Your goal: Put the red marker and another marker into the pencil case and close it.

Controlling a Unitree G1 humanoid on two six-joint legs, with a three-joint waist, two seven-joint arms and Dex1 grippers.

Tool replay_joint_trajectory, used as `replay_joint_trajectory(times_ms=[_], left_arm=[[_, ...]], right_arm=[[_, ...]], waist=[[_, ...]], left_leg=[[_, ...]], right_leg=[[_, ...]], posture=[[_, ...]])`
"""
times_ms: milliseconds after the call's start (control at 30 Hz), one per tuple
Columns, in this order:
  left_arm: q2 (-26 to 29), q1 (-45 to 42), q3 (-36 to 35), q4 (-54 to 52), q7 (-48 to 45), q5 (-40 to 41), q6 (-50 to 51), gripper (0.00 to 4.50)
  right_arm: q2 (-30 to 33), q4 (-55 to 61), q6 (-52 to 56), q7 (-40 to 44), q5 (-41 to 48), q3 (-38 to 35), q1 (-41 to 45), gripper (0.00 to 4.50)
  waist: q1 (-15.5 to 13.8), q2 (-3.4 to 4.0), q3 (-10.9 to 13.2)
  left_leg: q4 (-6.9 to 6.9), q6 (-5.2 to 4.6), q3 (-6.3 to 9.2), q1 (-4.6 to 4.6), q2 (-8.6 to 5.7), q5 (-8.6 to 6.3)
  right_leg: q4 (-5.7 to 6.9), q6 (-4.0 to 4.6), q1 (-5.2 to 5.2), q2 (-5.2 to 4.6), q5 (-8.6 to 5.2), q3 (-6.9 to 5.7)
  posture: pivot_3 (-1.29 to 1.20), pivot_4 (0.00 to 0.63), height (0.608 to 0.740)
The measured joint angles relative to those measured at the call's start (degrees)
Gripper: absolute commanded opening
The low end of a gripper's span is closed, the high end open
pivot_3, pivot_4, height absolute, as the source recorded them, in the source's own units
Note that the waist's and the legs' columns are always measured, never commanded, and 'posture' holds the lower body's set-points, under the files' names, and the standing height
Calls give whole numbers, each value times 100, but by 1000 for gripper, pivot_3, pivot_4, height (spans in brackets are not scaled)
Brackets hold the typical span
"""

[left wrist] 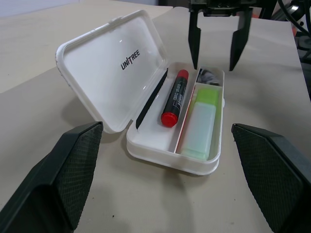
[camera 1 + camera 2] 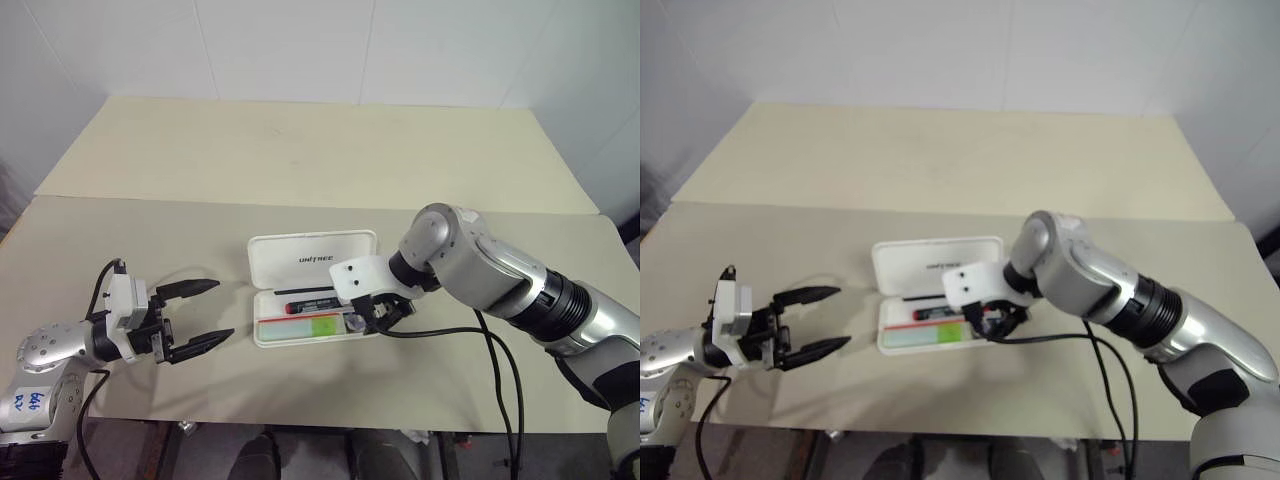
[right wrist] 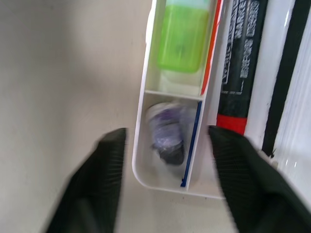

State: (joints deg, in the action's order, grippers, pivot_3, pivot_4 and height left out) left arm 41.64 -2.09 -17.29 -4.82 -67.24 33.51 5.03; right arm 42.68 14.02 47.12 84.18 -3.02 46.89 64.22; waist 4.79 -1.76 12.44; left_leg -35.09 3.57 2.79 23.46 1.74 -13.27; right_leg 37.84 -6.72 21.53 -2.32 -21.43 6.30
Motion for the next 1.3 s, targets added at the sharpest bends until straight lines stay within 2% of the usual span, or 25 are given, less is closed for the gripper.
replay_joint_trajectory(times_ms=[33,67,233,400,500,600,667,933,1033,1300], left_arm=[[0,0,0,0,0,0,-1,4500],[0,0,0,0,0,0,-1,4500],[0,0,-1,2,-6,0,-9,4500],[1,-75,-17,128,13,-12,-54,4500],[1,-252,-22,259,22,-34,-138,4500],[-1,-468,-28,510,72,-110,-232,4500],[-2,-699,-25,726,143,-209,-291,4500],[-34,-1390,54,1630,292,-558,-504,4500],[-42,-1880,96,2152,254,-619,-524,3884],[-45,-3209,477,3988,263,-1220,-834,1233]], right_arm=[[8,-7,-54,7,-14,0,0,4325],[19,-14,-98,12,-28,-1,0,4469],[47,-129,-507,40,63,-257,-134,4469],[-122,-314,-1580,126,1028,-1563,-712,4469],[-440,-319,-2234,39,1517,-2276,-1045,4469],[-1103,-316,-2783,-366,2069,-2993,-1484,4469],[-1334,-278,-2890,-544,2503,-3369,-1769,4469],[-1386,-279,-2824,-671,3200,-3759,-2194,4469],[-1308,-421,-2772,-666,3249,-3796,-2345,4500],[-1254,-910,-2970,-631,3153,-3842,-2550,4500]], waist=[[-1,0,0],[-3,0,0],[-5,-1,0],[-8,-2,-1],[-7,-4,-2],[-2,-8,-5],[-11,-8,-5],[-29,-8,-5],[-43,-9,-5],[-38,-9,-6]], left_leg=[[0,0,0,0,0,0],[0,0,0,0,0,0],[0,0,0,0,0,0],[-2,0,-11,1,0,0],[-3,1,-14,-1,1,0],[-6,5,-15,-2,4,3],[-7,7,-16,-1,3,4],[-8,7,-15,-1,2,6],[-10,8,-16,-1,-2,8],[-15,9,-17,4,-5,9]], right_leg=[[0,0,0,0,0,0],[0,0,0,0,0,0],[-1,0,-2,0,0,-1],[-2,0,-8,2,0,-7],[2,-1,-12,5,1,-9],[9,-1,-14,13,1,-13],[11,-1,-16,12,1,-21],[14,-1,-18,11,1,-27],[16,-1,-18,15,1,-29],[20,-3,-12,60,2,-26]], posture=[[0,150,740],[0,150,740],[0,150,740],[0,150,740],[0,150,740],[0,150,740],[0,150,740],[0,150,740],[0,150,740],[0,150,740]])
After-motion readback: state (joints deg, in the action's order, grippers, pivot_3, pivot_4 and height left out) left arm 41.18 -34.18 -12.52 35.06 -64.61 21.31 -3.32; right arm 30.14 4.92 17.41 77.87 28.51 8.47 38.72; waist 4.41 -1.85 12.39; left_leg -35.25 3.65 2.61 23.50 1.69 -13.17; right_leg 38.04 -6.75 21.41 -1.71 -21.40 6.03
